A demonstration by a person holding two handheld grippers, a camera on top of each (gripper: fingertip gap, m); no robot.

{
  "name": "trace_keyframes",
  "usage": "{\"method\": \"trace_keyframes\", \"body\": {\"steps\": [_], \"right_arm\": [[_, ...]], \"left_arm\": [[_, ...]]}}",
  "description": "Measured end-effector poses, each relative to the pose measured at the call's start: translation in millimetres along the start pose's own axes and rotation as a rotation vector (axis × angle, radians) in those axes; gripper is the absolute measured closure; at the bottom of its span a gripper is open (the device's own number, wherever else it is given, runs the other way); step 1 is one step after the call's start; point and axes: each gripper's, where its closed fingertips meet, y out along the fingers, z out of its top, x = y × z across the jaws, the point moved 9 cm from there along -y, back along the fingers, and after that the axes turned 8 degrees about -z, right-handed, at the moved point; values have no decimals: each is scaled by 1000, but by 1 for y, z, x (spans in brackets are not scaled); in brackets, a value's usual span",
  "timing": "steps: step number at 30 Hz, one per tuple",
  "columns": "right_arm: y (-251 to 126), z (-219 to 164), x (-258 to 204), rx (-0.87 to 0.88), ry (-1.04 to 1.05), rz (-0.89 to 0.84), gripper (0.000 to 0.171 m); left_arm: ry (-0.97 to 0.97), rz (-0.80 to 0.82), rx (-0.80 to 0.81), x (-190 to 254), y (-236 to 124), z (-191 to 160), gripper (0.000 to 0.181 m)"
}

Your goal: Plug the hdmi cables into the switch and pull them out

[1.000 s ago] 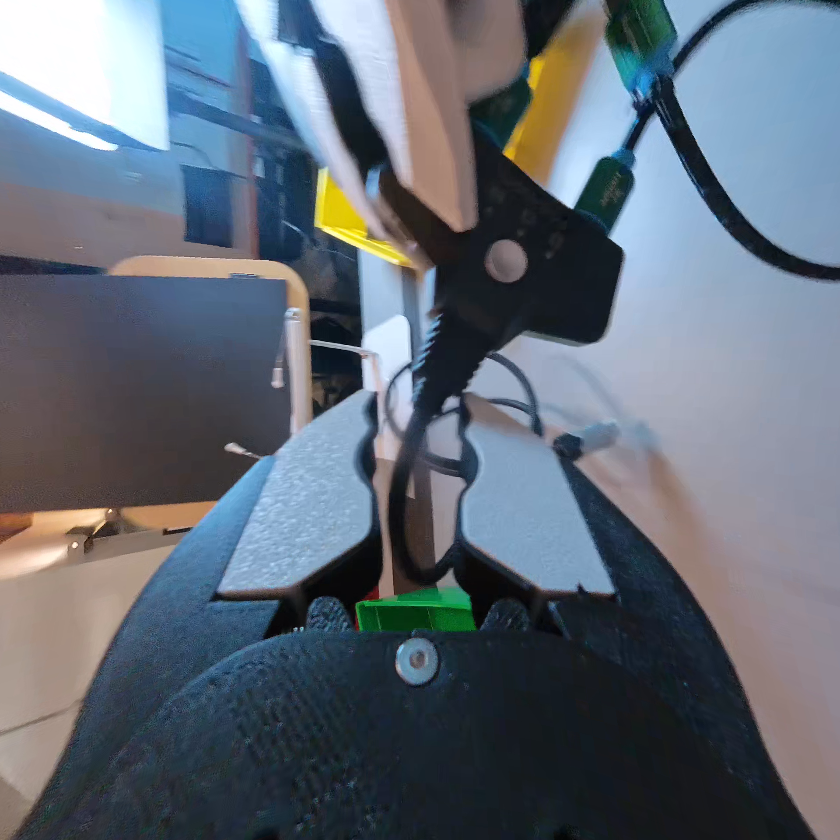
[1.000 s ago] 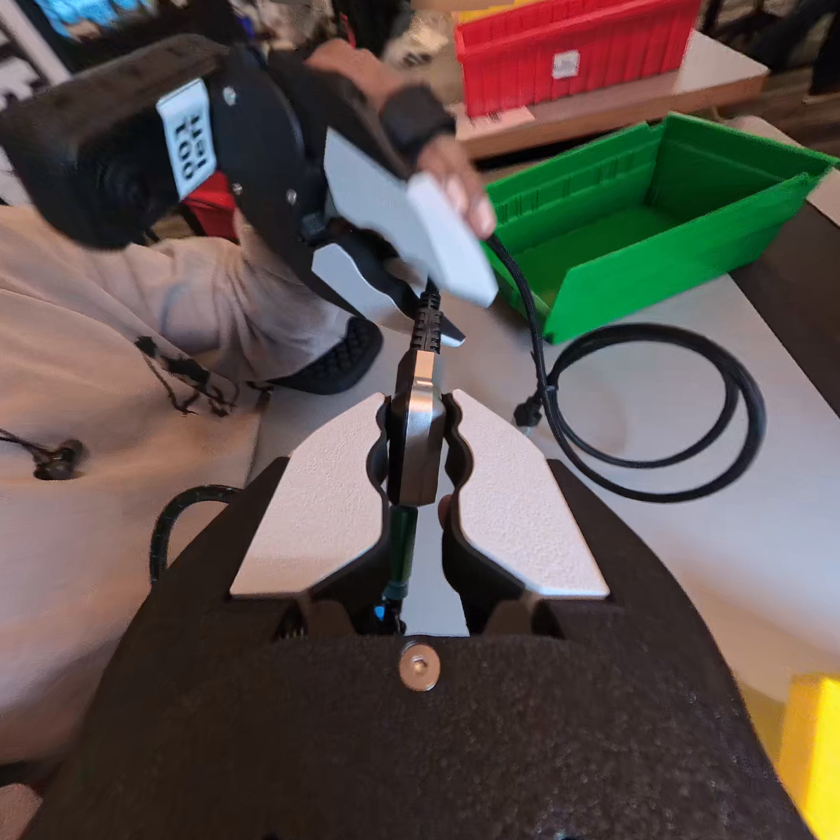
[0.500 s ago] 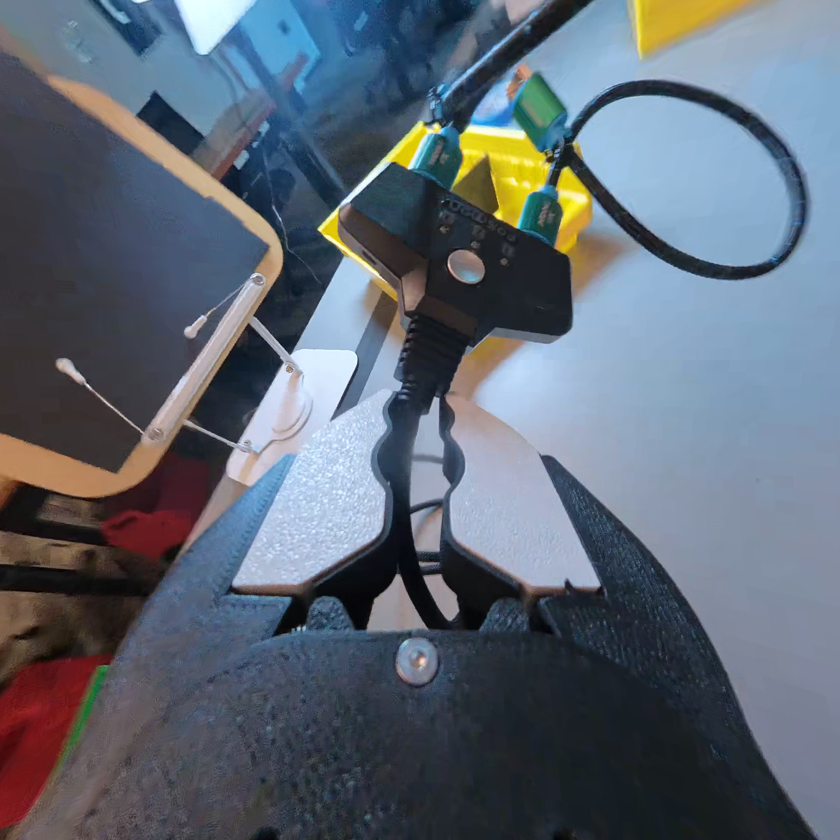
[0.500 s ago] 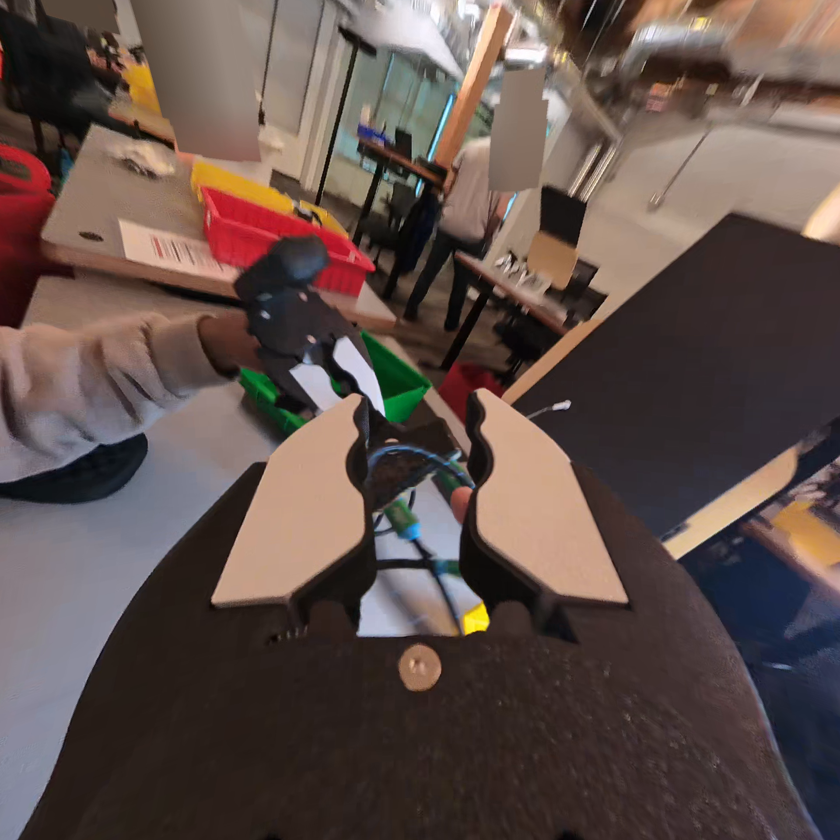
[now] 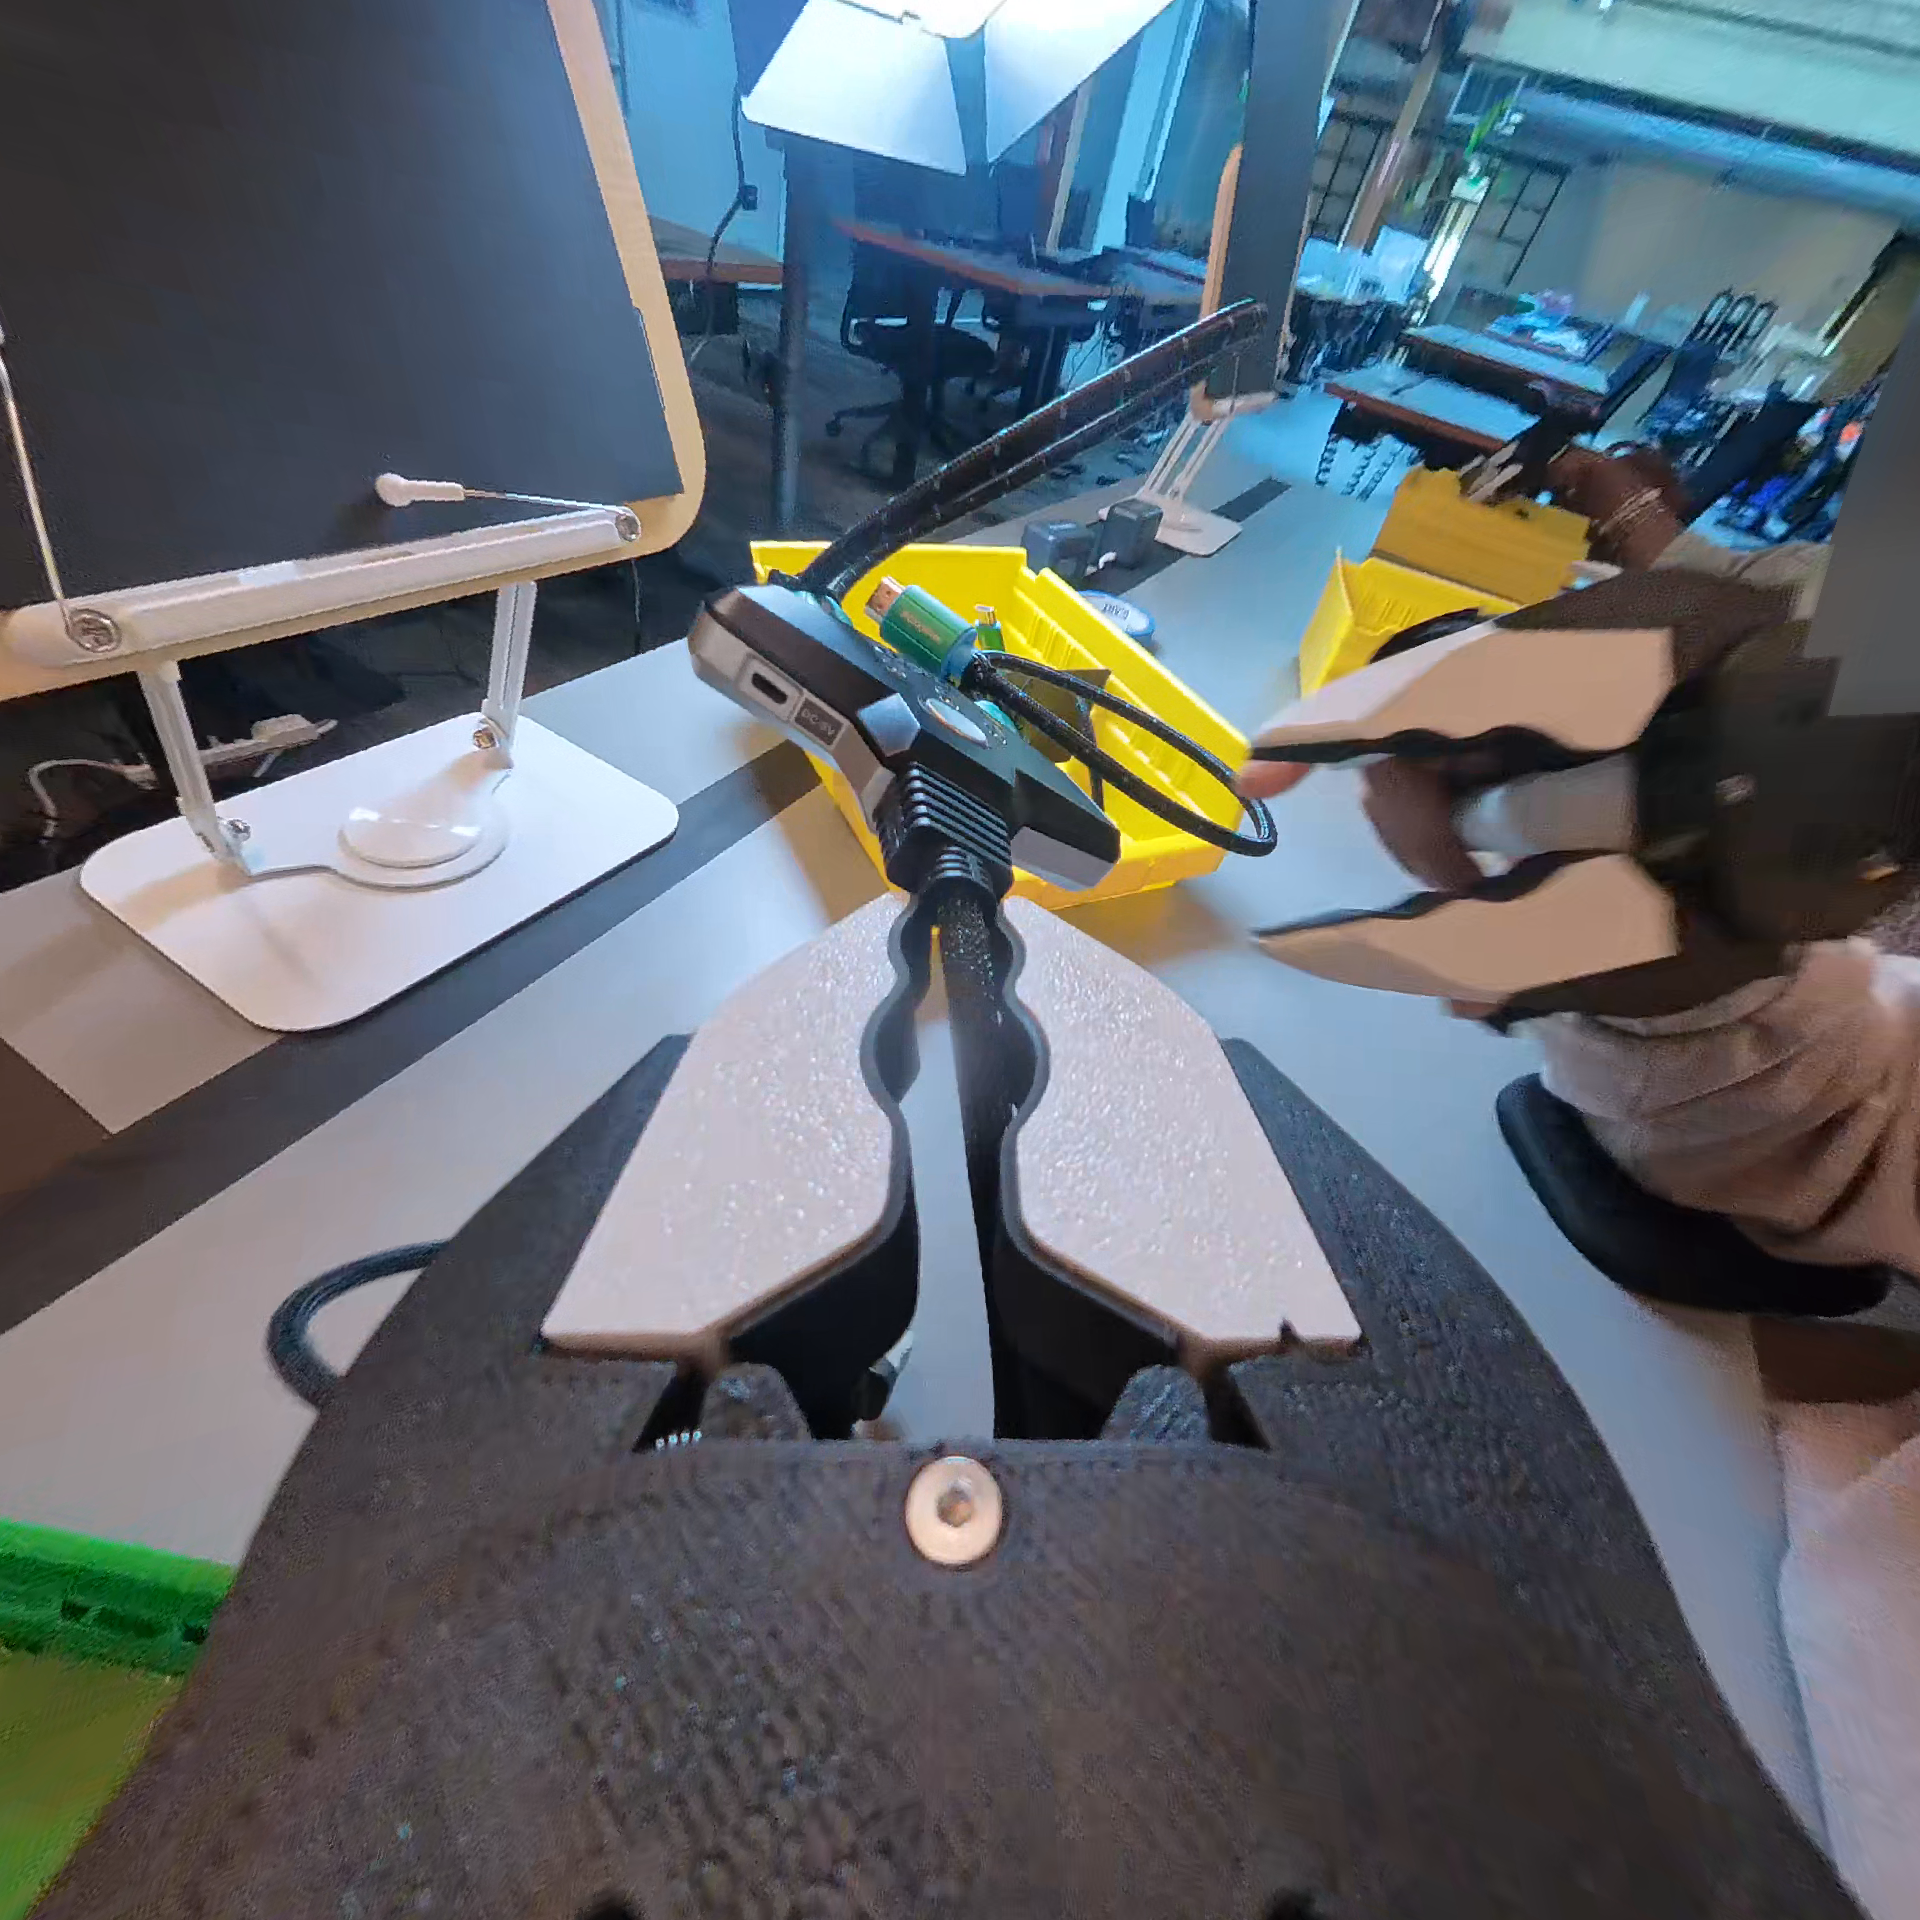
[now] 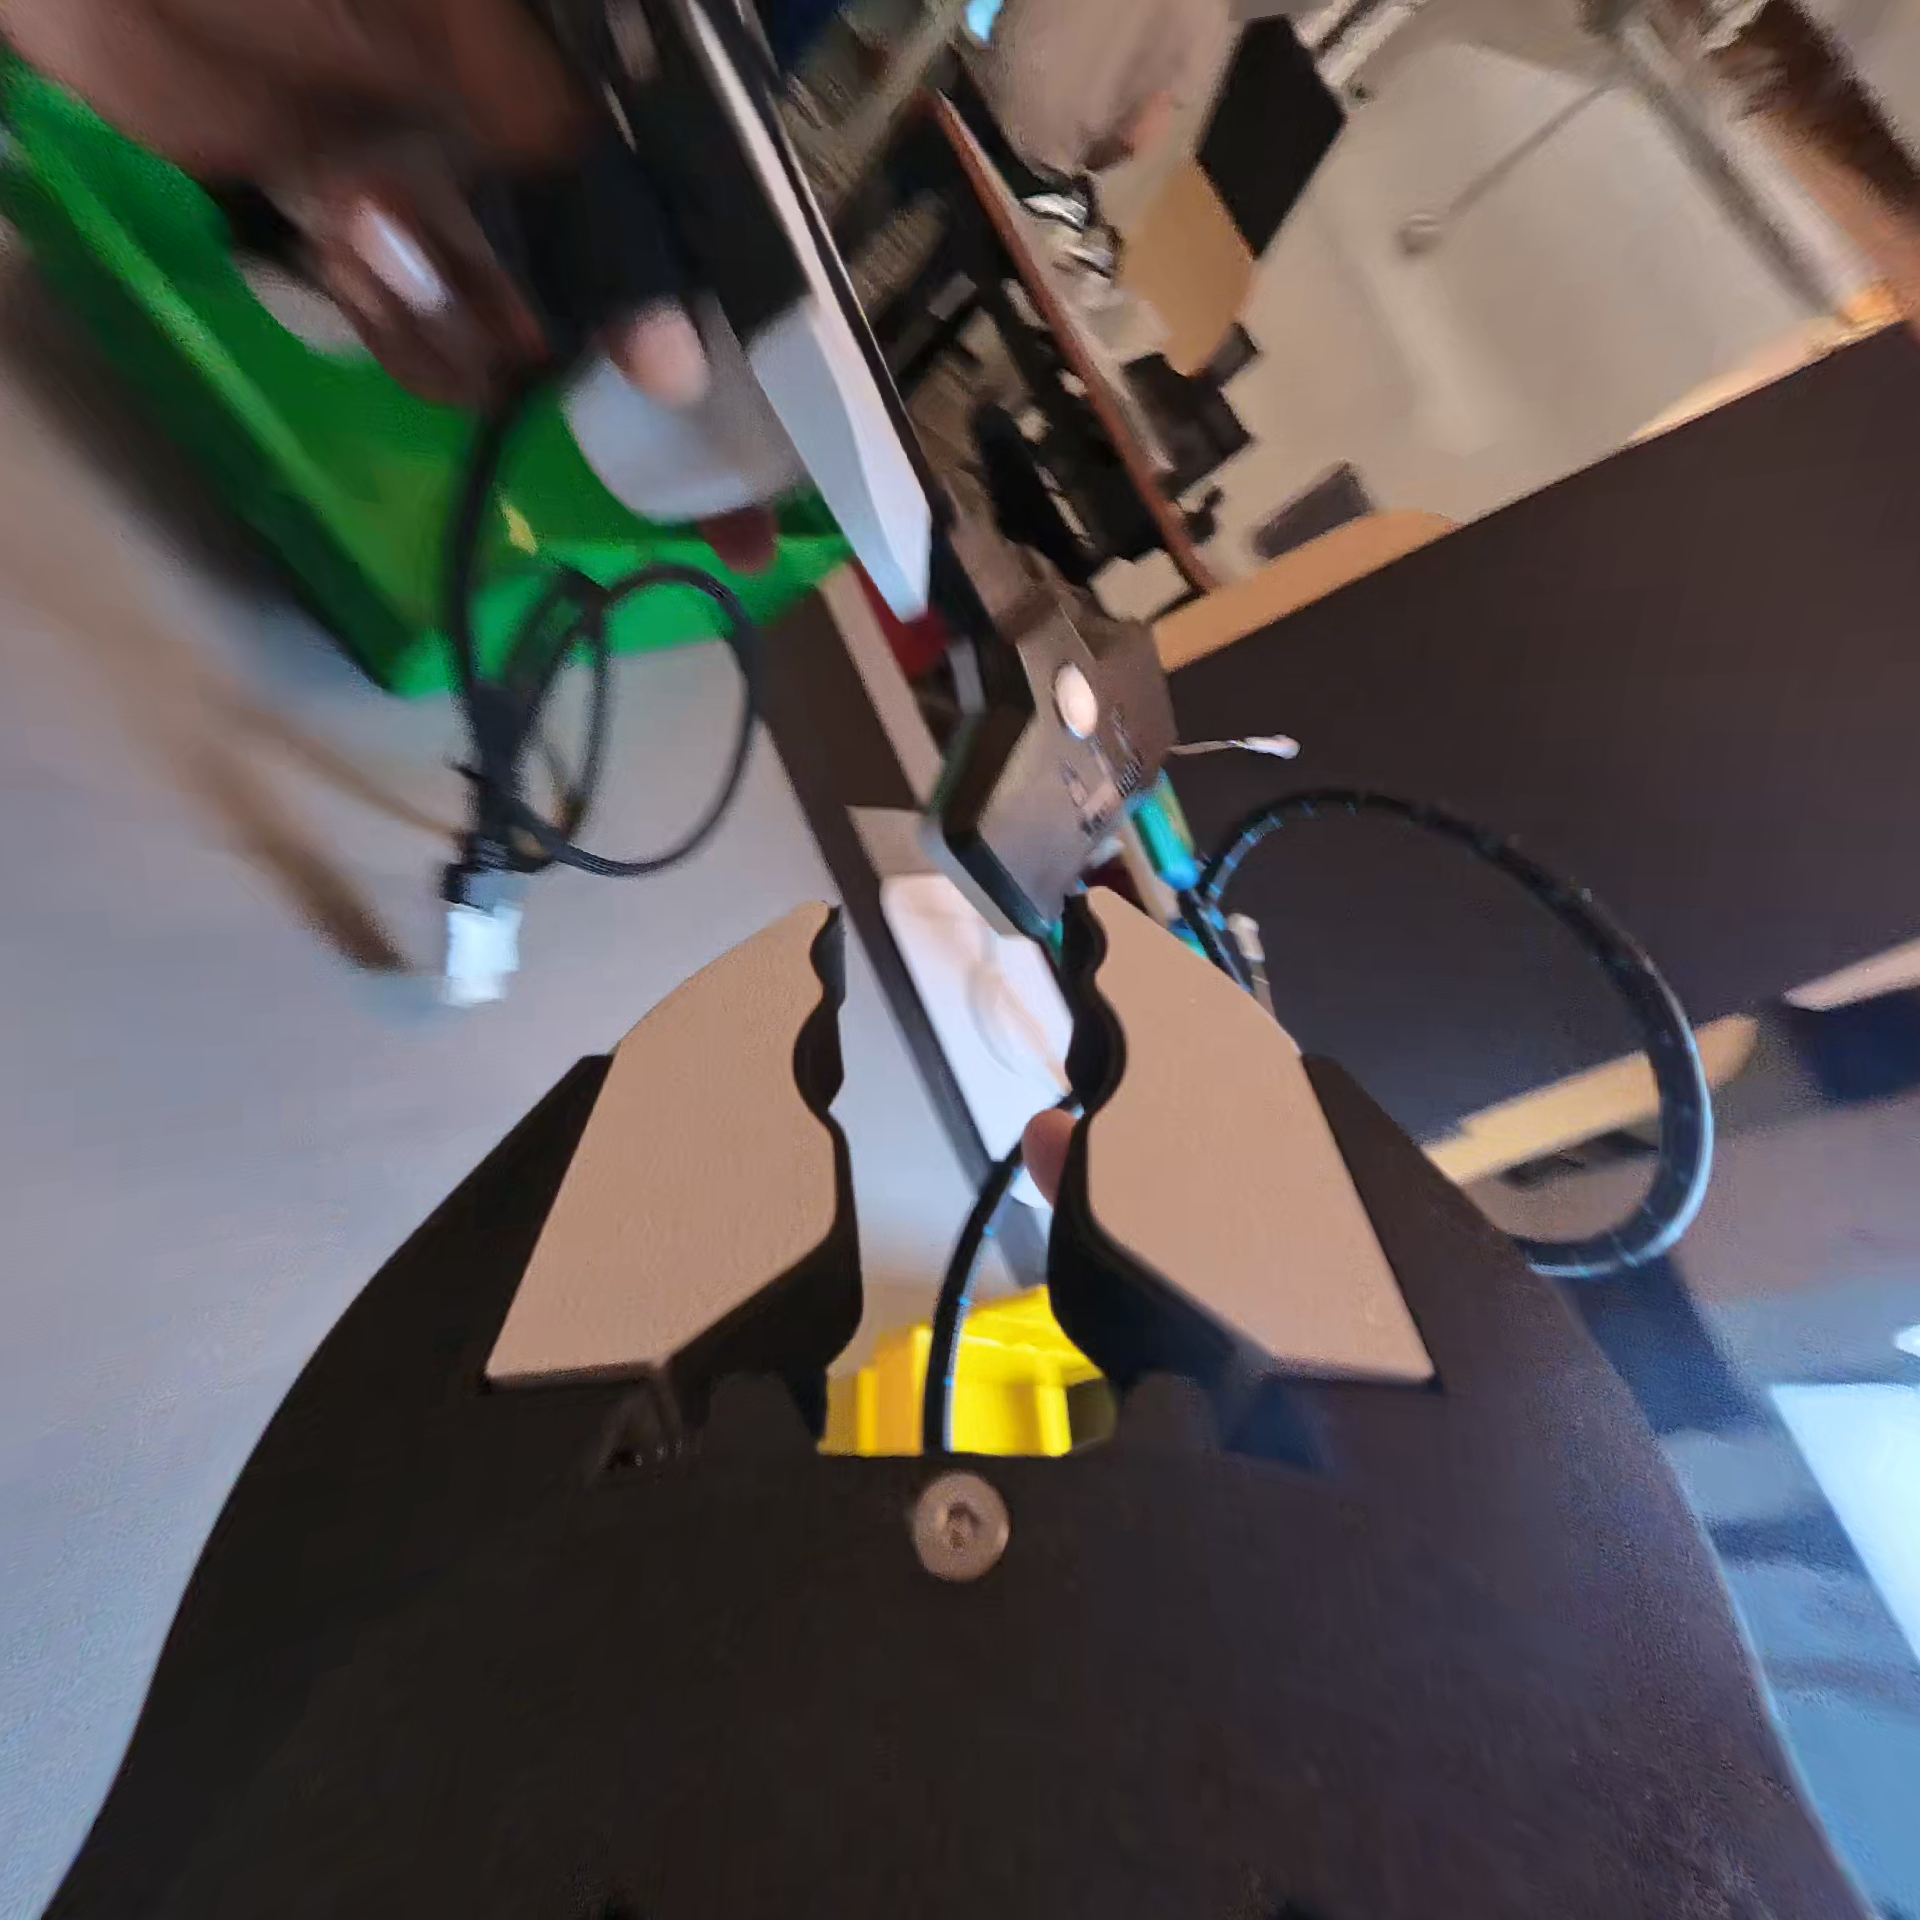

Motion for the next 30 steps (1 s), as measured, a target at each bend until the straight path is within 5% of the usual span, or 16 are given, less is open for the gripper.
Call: {"method": "trace_keyframes", "body": {"steps": [5,10,16,24,30], "right_arm": [[17,-35,9,-134,-194,-202,127],[23,-47,7,-162,-219,-186,126],[27,-55,-7,-115,-370,-183,156],[25,-67,-7,-234,-142,175,158],[22,-64,-15,-256,115,445,158]], "left_arm": [[5,-49,-2,9,-2,5,171],[45,-70,-76,20,6,3,169],[111,-125,-148,39,21,0,170],[549,74,-192,71,-11,24,143],[999,198,-525,125,25,0,137]]}}
